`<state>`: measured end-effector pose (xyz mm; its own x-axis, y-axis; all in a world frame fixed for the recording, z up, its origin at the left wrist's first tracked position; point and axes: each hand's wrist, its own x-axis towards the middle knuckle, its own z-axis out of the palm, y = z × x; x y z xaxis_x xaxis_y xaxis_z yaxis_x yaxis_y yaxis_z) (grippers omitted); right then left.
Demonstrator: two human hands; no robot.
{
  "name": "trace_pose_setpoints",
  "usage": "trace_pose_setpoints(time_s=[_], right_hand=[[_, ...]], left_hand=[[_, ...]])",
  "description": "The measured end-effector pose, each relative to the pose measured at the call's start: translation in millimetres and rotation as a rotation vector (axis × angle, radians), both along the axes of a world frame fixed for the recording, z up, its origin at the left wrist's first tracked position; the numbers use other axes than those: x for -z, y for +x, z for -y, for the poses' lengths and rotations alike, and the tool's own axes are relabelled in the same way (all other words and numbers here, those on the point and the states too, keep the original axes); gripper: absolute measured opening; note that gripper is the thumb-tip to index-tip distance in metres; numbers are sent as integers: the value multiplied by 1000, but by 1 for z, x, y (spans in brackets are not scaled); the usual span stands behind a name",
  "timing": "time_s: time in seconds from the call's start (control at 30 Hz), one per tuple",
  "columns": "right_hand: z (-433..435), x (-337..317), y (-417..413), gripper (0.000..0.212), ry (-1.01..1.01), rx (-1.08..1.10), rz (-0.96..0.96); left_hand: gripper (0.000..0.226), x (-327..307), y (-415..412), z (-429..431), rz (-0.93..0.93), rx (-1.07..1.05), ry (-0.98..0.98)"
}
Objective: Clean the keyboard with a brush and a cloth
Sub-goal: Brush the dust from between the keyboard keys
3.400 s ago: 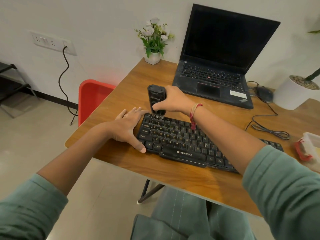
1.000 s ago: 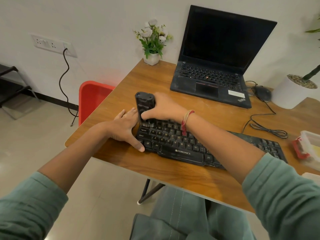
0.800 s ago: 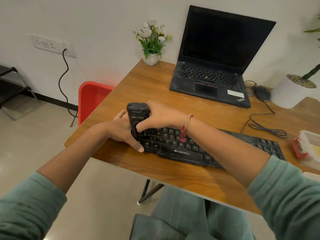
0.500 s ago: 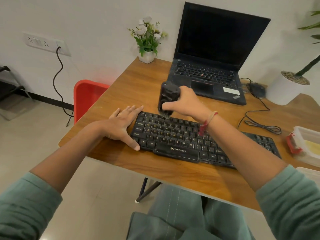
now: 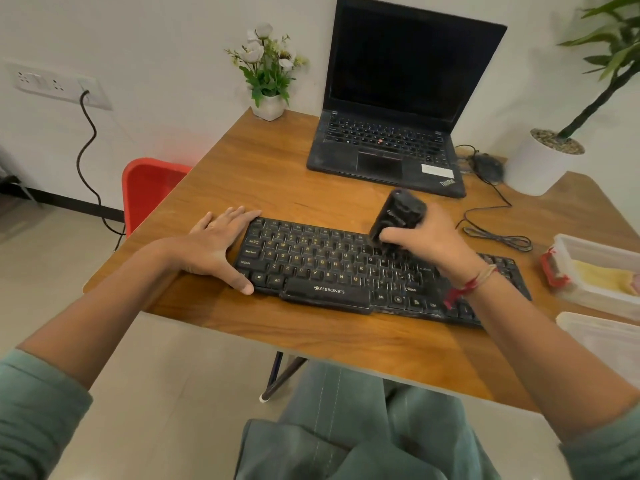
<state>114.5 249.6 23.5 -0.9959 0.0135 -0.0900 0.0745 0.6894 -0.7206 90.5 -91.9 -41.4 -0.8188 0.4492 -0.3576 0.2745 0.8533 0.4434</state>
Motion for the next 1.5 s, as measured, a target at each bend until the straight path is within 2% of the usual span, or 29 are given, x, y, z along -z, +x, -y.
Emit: trace_pose_setpoints(time_s=[0.07, 0.13, 0.27, 0.33, 0.43, 0.5, 0.6, 0.7, 0.77, 0.83, 0.93, 1.07, 1.17, 1.23, 1.37, 1.43, 1.5], right_hand=[[10, 0, 5, 22, -81, -98, 99], [8, -5, 1, 24, -75, -111, 139], [-1, -9, -10, 28, 118, 69, -46], [9, -3, -1, 30, 103, -35, 3], [13, -3, 11, 23, -7, -152, 120], [0, -9, 5, 24, -39, -67, 94], [-10, -10, 1, 22, 103, 70, -58], [6, 1, 22, 21, 77, -160, 22], [3, 0, 27, 24, 34, -229, 102], [-11, -4, 15, 29, -7, -116, 100], [-21, -1, 3, 34, 78, 65, -59], [-5, 8, 20, 21, 70, -190, 26], [-25, -2, 7, 28, -82, -30, 58], [-37, -6, -4, 24, -43, 86, -29], [-15, 2, 9, 25, 56, -83, 24], [-16, -1, 12, 24, -30, -111, 82], [-31, -6, 2, 24, -150, 17, 80]], left_hand=[[149, -1, 0, -1, 10, -6, -3], [148, -4, -1, -2, 33, -10, 1], [152, -6, 1, -4, 62, -11, 15], [152, -6, 1, -4, 57, -13, 22], [153, -7, 2, -4, 56, -18, 29], [154, -7, 2, -4, 49, -19, 24], [156, -6, 3, -6, 22, -25, 22], [155, -6, 4, -6, 13, -30, 27], [155, -7, 4, -6, 14, -32, 31], [155, -7, 4, -6, 17, -29, 30], [155, -6, 4, -7, 19, -25, 29], [154, -5, 3, -6, 14, -25, 35], [152, -4, 2, -5, 12, -22, 31], [152, -2, 2, -5, 7, -24, 33], [150, 0, 1, -3, -17, -22, 41], [149, 0, 1, -3, -22, -20, 44], [148, 0, 1, -4, -20, -19, 43]])
